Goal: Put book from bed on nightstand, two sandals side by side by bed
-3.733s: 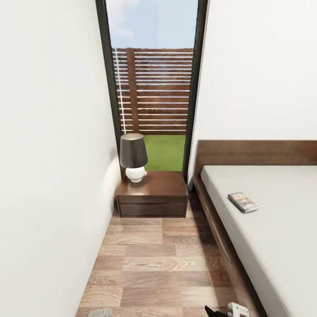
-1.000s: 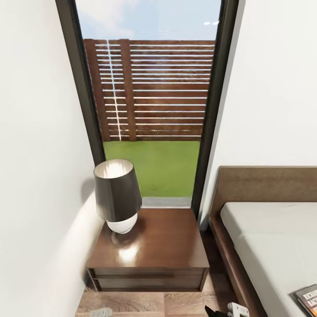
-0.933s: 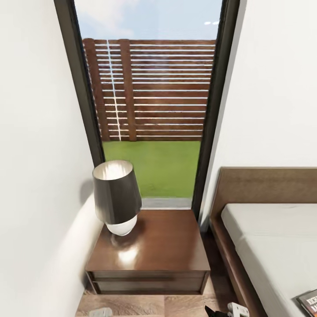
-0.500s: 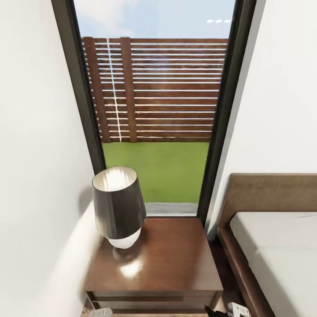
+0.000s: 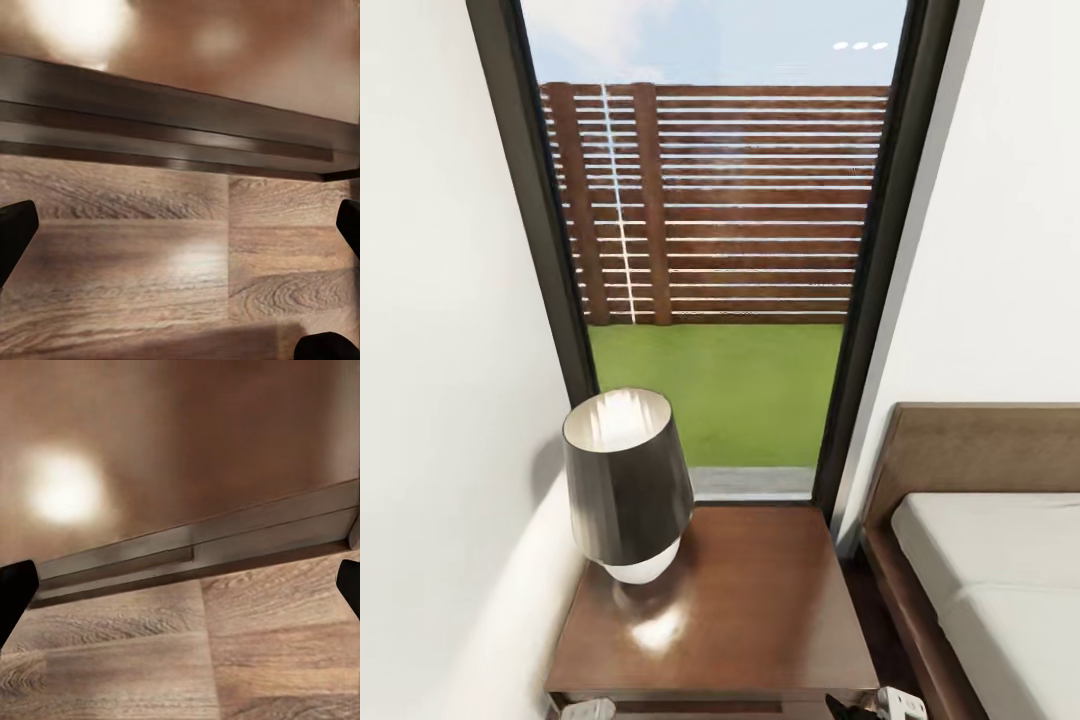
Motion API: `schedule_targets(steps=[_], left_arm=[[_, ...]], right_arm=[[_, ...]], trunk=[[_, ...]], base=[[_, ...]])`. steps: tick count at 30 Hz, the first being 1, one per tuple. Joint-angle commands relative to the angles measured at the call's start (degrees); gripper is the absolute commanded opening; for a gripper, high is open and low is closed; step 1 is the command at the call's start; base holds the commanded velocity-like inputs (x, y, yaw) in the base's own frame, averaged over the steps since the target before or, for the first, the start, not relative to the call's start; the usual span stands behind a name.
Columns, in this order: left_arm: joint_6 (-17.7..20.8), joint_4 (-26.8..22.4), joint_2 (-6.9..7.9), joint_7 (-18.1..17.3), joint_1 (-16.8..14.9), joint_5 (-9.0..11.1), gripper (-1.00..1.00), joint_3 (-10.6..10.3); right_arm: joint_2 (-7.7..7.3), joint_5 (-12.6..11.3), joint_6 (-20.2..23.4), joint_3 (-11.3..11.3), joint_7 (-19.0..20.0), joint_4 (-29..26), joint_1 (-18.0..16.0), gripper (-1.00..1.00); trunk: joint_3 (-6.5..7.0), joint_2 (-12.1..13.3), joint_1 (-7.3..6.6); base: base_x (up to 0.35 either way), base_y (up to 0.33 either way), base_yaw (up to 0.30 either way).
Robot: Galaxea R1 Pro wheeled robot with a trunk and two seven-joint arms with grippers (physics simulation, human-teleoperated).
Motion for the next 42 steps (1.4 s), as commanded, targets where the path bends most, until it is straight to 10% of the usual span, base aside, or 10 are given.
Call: schedule_targets(steps=[1,42], left_arm=[[-0.2,0.1,0.02,-0.2,0.0,-0.3,1.0,0.3],[-0.2,0.1,0.0,-0.2,0.0,-0.3,1.0,0.3]], right_arm=[[0.01,-0.6,-0.3,0.5,0.4,0.2,-0.1,1.0],[-0.07,-0.5,-0.2,0.5,0.4,0.2,-0.1,1.0]], trunk=[[-0.06,0.0,0.02],[-0.8,0.0,0.02]], base=[[0.285,0.0,0.0],[0.089,0.0,-0.178]])
